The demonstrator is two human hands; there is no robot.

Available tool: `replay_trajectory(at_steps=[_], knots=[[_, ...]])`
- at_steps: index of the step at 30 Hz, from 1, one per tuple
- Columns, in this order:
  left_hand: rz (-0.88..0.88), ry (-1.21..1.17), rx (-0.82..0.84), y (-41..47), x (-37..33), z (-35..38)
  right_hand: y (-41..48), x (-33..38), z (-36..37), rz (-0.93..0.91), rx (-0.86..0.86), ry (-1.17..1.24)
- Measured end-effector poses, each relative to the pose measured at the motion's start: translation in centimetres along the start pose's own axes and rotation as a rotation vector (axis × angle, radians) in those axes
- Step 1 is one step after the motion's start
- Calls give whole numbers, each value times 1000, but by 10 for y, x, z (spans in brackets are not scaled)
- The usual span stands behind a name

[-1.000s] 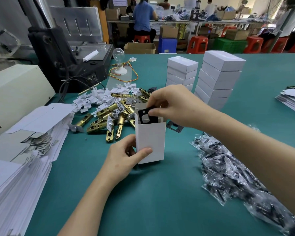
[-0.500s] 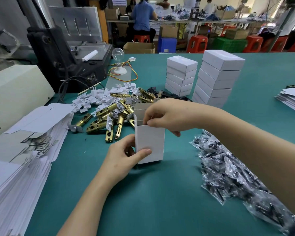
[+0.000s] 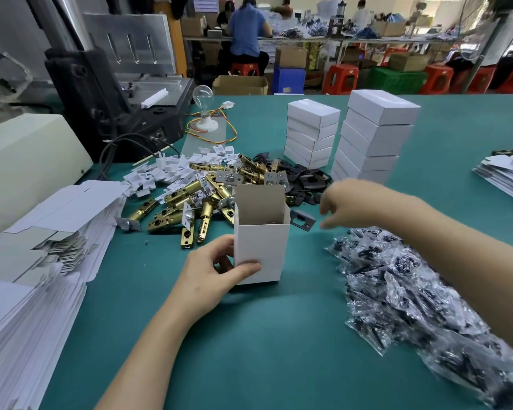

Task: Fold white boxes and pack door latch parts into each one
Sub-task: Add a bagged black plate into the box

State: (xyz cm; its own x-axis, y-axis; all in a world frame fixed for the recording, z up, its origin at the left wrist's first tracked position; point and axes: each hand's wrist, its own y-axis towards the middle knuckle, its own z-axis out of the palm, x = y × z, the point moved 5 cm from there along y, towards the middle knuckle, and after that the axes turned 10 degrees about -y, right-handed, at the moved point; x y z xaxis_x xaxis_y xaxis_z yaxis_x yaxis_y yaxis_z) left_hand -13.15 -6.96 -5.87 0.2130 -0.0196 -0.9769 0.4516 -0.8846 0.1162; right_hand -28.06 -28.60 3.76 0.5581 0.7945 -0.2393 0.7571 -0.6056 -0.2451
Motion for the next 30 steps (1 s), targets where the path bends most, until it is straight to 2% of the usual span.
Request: replay_trajectory(at_steps=[3,8,11,13,15,17,19,21,26,30], knots=[[0,1,1,-1,0,0,0,5,29,11,122,-209],[4,-3,5,-1,-1,0,4,9,29,3,41,-182],[1,-2,6,-1,-1,0,0,9,11,-1,-107,-99],[-1,9,2,0,0,0,-7,3,-12,6,-278,125],[-6,18,-2,0,0,0,-19,-3,-38,-4,-432,498],[-12,22,-9,1,1,0,-36,-1,-62,-81,-586,850],[-14,30,-17,1,1,0,-50,13,-79,-193,-685,1033],[-12,37,-19,0,0,0,-56,36,-85,-258,-718,1005],[-20,15,-25,-2,0,0,-50,86,-70,-292,-669,562],[-13,17,-40,-2,0,0,-46,98,-62,-323,-612,523]])
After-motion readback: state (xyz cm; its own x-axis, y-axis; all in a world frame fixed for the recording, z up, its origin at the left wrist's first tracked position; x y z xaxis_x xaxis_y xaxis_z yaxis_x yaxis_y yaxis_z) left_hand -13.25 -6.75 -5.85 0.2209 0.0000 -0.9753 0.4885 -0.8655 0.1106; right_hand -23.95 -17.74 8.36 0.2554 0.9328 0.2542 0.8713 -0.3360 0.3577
